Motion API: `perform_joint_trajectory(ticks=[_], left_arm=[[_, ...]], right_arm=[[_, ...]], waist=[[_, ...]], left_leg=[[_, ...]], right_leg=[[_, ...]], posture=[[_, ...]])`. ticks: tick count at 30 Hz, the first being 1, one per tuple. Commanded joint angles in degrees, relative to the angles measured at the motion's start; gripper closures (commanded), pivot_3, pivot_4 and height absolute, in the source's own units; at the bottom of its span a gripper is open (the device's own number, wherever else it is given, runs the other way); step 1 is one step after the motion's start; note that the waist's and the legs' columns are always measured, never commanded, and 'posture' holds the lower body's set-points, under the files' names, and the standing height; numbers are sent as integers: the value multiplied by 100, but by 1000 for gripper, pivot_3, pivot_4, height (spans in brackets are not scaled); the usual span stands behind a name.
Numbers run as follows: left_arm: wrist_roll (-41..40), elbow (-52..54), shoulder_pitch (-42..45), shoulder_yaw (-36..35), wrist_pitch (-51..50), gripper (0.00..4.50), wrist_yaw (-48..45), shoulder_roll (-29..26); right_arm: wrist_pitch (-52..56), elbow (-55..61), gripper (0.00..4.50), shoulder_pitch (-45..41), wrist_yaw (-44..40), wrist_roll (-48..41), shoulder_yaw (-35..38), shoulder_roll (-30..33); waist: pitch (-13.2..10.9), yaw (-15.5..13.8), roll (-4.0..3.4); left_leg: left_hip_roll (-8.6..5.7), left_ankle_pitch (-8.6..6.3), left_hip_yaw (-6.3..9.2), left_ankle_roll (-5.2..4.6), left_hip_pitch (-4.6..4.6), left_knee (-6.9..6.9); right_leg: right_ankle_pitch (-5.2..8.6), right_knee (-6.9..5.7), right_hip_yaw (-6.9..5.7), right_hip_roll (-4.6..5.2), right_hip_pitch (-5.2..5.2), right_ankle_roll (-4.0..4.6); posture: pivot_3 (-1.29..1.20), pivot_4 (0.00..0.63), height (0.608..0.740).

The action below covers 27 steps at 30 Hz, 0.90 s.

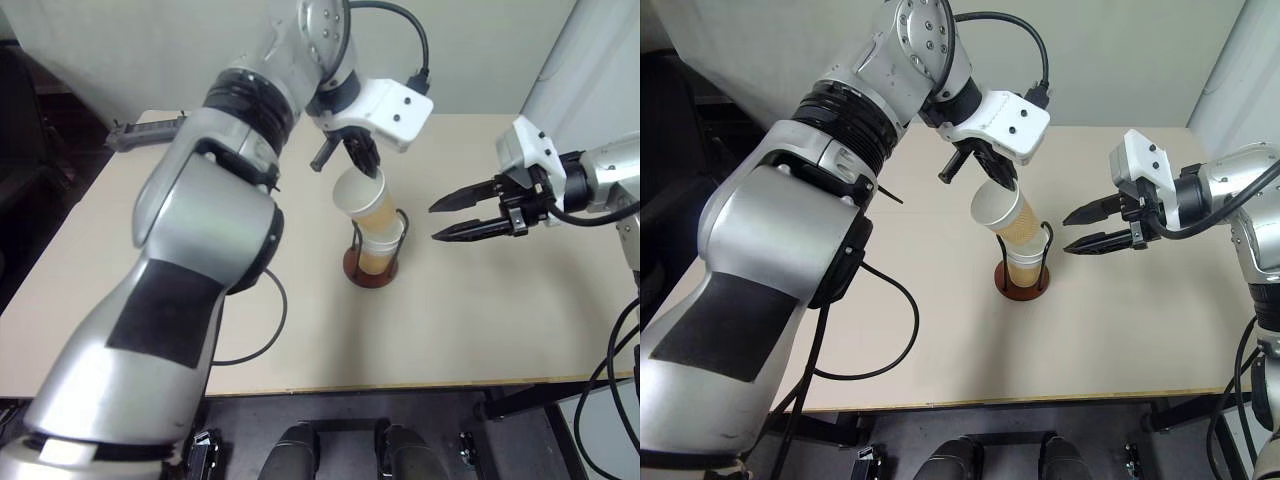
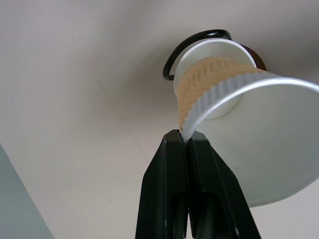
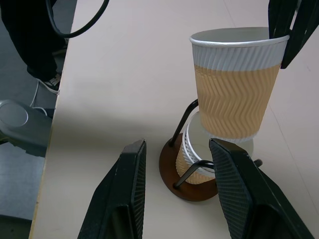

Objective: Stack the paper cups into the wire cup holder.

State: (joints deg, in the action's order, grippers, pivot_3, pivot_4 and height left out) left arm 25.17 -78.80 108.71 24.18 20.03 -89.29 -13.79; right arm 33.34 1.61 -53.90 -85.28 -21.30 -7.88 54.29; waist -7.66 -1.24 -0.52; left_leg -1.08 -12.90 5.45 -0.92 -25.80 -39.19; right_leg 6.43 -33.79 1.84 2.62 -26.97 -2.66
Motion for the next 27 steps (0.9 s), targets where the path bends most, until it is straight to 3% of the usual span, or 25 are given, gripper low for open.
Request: perform_joint_trajectory(ticks=[1, 6, 9, 20, 27], left_arm=[[-10, 66, 49, -108, 50, 4476, -61, 10], [51, 62, 51, -60, 27, 4476, 21, 7], [65, 63, 43, -59, 50, 3849, 4, 1], [-12, 68, 72, -153, 45, 16, -36, 26], [-68, 78, 233, -353, 22, 16, 808, -23]], right_arm=[[1, 152, 2503, -30, 39, -113, 251, 104], [8, 163, 2503, -14, 45, -105, 244, 114], [5, 162, 2503, -16, 47, -98, 240, 114], [-18, 147, 2503, -34, 35, -85, 230, 121], [-36, 129, 2503, -29, 32, -61, 219, 150]], waist=[[0, 0, 0], [0, 0, 0], [0, 0, 0], [0, 0, 0], [0, 0, 0]], left_leg=[[0, 0, 0, 0, 0, 0], [0, 0, 0, 0, 0, -1], [0, 0, 0, 0, 0, -1], [0, 0, 0, 0, -1, -2], [0, 0, 0, 0, 0, -2]], right_leg=[[0, 0, 0, 0, 0, 0], [0, 0, 0, 0, 0, -1], [0, 0, 0, 0, 1, -1], [0, 0, 0, 0, 0, -2], [0, -1, 0, 0, 1, -3]], posture=[[0, 150, 740], [0, 150, 740], [0, 150, 740], [0, 150, 740], [0, 150, 740]])
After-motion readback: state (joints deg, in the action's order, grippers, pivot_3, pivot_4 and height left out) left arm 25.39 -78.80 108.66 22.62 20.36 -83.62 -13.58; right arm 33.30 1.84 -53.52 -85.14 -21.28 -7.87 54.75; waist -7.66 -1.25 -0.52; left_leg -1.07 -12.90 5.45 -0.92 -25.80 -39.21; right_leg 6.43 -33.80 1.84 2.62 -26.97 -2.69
